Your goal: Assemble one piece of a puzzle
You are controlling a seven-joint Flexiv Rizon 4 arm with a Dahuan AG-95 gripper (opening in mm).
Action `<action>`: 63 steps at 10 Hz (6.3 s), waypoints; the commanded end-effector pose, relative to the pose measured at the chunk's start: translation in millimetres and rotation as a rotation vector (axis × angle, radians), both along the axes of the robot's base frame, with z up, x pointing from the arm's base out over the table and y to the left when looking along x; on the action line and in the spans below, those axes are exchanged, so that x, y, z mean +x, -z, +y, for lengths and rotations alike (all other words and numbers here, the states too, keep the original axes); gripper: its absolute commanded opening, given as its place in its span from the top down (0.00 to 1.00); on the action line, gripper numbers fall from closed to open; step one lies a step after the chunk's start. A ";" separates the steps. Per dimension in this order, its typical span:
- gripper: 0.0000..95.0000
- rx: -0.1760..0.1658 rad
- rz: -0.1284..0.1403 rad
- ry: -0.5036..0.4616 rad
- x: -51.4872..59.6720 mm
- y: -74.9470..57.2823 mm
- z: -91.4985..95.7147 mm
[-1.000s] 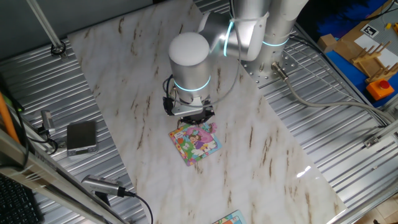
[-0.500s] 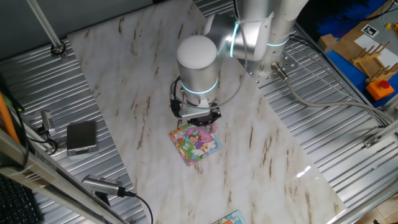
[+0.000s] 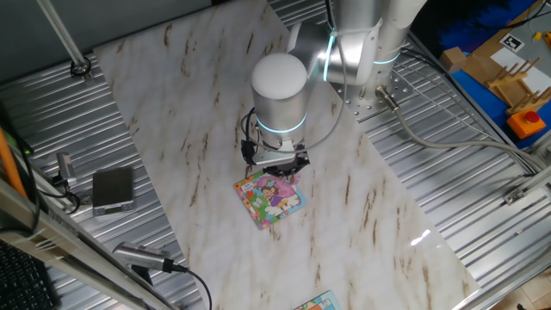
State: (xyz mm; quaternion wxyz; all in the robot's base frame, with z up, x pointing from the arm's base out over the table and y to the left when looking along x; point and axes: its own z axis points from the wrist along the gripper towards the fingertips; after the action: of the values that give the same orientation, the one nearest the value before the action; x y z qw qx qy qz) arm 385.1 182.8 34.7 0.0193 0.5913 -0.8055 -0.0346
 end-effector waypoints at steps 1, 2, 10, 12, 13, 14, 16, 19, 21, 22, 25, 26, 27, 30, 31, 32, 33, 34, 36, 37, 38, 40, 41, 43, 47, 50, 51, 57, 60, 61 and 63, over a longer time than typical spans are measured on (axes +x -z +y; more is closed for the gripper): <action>1.00 -0.002 0.000 -0.013 -0.3 0.3 -0.1; 1.00 -0.003 0.000 -0.009 -0.3 0.3 -0.1; 1.00 0.020 0.001 0.098 -15.8 1.5 -0.1; 0.80 0.021 0.002 0.105 -21.6 5.8 1.7; 0.60 0.017 0.003 0.105 -21.8 6.9 2.9; 0.60 0.017 0.002 0.104 -21.8 7.0 3.1; 0.40 0.019 -0.003 0.111 -21.7 7.1 3.2; 0.40 0.014 -0.013 0.157 -21.6 7.3 3.2; 0.40 0.016 -0.015 0.211 -21.6 7.4 3.3; 0.40 0.015 -0.018 0.224 -21.6 7.4 3.3; 0.40 0.012 -0.037 0.280 -21.5 7.5 3.3; 0.40 0.011 -0.041 0.287 -21.5 7.6 3.4; 0.40 0.009 -0.046 0.289 -21.5 7.9 3.4; 0.40 0.011 -0.053 0.286 -20.9 10.6 4.2; 0.40 0.009 -0.054 0.286 -20.7 10.9 4.7; 0.40 0.009 -0.053 0.285 -20.6 11.1 4.9; 0.40 0.008 -0.053 0.282 -20.6 11.2 5.0; 0.40 0.008 -0.053 0.283 -20.6 11.2 5.0; 0.40 0.006 -0.053 0.287 -20.3 11.4 5.5; 0.40 0.007 -0.053 0.287 -20.1 11.3 5.6; 0.40 0.007 -0.053 0.289 -19.8 11.3 5.7; 0.40 0.008 -0.053 0.290 -19.6 11.4 6.1; 0.40 0.007 -0.054 0.296 -19.6 11.5 6.2; 0.40 0.004 -0.062 0.283 -19.2 12.1 7.3; 0.40 -0.003 -0.068 0.287 -19.0 13.2 7.6; 0.40 -0.004 -0.070 0.294 -18.7 16.2 7.5; 0.40 -0.005 -0.071 0.294 -18.6 17.3 7.5; 0.40 -0.006 -0.074 0.297 -18.2 20.4 7.4; 0.40 -0.004 -0.075 0.301 -18.1 20.5 7.6; 0.40 -0.004 -0.075 0.302 -18.1 20.6 7.6; 0.60 -0.006 -0.076 0.304 -18.0 20.8 7.8</action>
State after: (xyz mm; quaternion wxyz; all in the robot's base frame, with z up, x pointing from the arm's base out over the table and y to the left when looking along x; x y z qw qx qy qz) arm 366.6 190.8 13.8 -0.0145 0.4632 -0.8860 -0.0132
